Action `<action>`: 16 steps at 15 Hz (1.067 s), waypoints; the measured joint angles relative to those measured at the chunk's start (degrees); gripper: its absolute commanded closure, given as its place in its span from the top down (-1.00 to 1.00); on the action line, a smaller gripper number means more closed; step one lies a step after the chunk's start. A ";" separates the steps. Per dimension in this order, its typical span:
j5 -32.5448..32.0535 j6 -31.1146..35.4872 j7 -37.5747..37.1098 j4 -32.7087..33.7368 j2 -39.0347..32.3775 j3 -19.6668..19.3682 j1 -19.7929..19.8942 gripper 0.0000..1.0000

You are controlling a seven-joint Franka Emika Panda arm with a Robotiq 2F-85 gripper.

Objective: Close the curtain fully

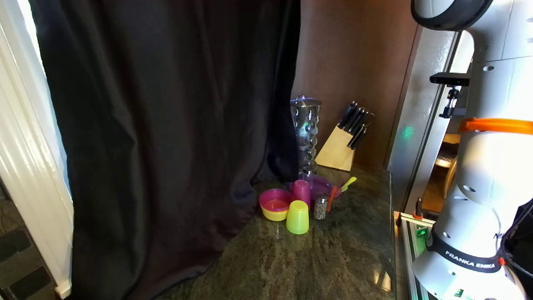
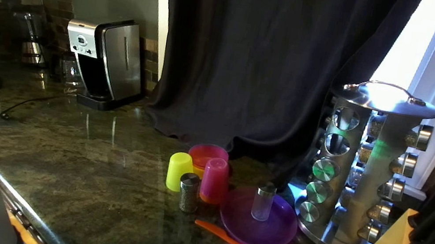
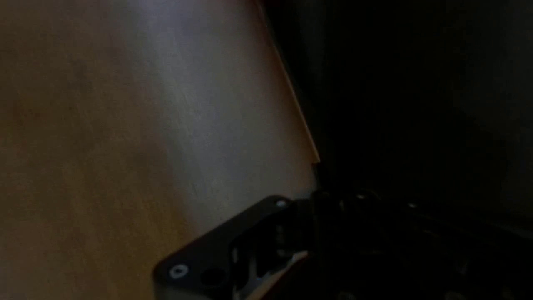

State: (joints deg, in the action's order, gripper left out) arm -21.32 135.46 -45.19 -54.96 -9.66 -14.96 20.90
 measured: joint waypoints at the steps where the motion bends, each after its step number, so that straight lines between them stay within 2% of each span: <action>1: -0.08 -1.25 -1.44 2.25 -1.54 -0.70 0.07 -0.99; 8: 0.03 -11.35 -9.68 17.30 -11.06 -4.71 1.38 -0.99; 12: 0.03 -12.84 -14.17 22.28 -14.81 -6.83 1.83 -0.99; 16: 0.04 -12.89 -15.55 24.77 -17.31 -8.41 2.54 -0.99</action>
State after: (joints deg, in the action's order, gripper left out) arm -21.28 122.57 -60.74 -30.19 -26.97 -23.37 23.44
